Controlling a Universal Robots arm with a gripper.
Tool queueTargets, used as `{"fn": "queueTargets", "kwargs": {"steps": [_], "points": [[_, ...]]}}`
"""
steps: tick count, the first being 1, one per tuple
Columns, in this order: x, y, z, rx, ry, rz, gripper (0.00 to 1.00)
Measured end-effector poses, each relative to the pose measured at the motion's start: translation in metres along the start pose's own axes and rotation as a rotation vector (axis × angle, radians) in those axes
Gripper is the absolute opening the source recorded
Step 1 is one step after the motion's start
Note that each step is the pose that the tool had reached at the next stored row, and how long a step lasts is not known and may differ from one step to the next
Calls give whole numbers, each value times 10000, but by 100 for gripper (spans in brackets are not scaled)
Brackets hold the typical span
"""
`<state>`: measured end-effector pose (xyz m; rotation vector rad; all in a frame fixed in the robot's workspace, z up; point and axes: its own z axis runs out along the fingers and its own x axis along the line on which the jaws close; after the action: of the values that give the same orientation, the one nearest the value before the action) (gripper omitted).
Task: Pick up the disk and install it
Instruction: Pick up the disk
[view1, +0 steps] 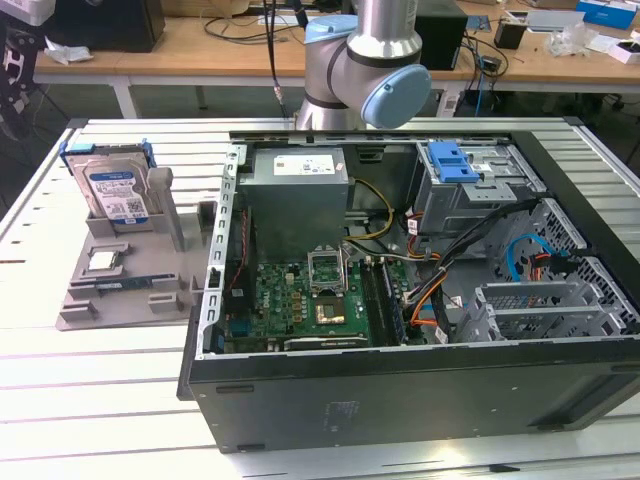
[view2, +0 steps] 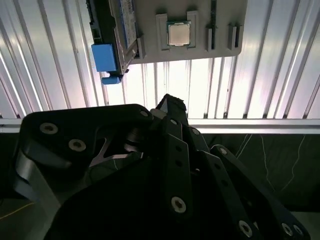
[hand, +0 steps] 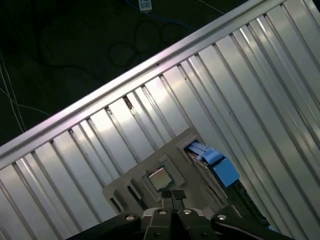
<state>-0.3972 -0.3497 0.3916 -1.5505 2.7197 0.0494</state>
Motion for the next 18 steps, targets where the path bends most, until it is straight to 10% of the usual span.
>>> {"fn": "queueTargets", "kwargs": {"steps": [18], "points": [[0, 0, 0, -39, 34, -1558, 10]]}}
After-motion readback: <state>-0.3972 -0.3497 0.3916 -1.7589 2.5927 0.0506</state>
